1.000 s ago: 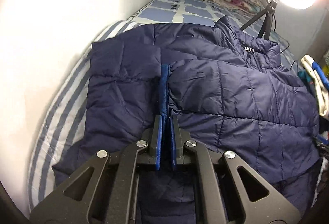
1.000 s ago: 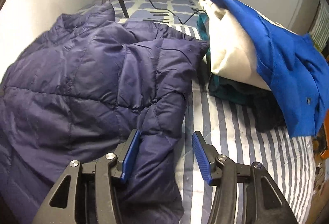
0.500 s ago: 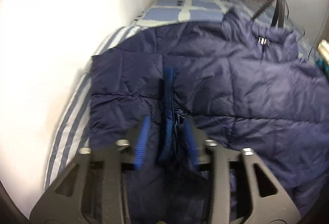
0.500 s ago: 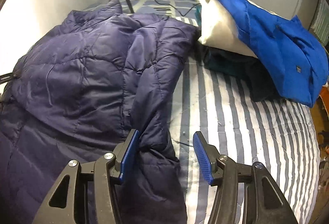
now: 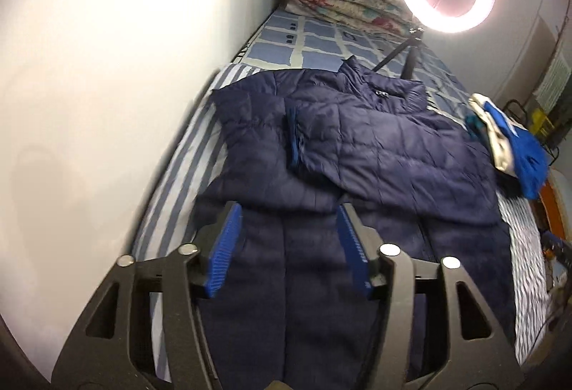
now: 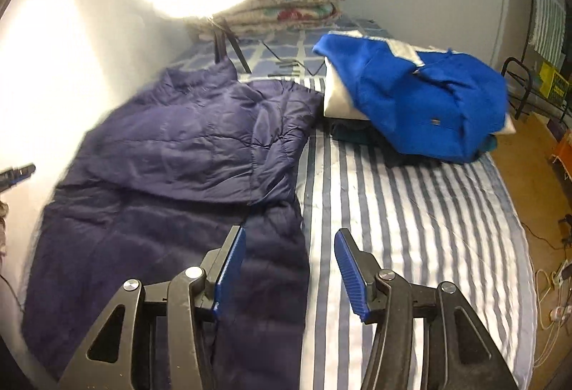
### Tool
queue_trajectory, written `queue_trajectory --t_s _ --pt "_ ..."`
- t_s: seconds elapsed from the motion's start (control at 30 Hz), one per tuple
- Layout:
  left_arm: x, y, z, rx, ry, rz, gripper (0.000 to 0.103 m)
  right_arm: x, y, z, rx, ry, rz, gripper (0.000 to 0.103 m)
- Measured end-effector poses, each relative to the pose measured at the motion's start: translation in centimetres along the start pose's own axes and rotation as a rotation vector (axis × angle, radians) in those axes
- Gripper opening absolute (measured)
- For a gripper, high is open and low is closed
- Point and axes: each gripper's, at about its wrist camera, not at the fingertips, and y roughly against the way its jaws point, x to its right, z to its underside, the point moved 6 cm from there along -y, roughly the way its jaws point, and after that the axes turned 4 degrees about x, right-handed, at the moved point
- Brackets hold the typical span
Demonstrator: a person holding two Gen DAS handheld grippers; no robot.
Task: Fold large clothes
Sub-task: 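Move both tools down to the jacket hem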
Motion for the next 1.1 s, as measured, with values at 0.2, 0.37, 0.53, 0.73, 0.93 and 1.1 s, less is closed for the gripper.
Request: queue_trajectory --t_s 0.2,0.37,0.53,0.73,0.93,1.1 --pt "-0.7 6.6 5.2 -0.042 -0.064 0.014 0.061 0.1 7.9 2.0 0.059 0.0 -0.036 0.057" --pt "-1.6 10.9 9.2 -0.069 -0.108 0.023 0.061 -0.5 13.2 4.6 0.086 0.018 -0.049 0.059" --pt "-2.5 13.8 13.0 -0.106 -0.119 0.04 0.071 -1.0 16.7 7.7 0.081 0.019 -0.075 0.066" --pt "-3.5 14.1 17.5 -0.187 -0.123 0.038 0.072 -1.2 17.8 12.7 0.024 0.018 -0.11 0.069" --pt "-5.5 12.2 20.2 -0.264 -0.075 0.01 0.072 -0.7 15.1 17.9 -0.086 -0.02 -0.132 0.069" --pt "-7.4 10.6 22.4 -0.319 -0.006 0.005 0.071 -0.7 11.7 21.1 -0.187 -0.032 -0.141 0.069"
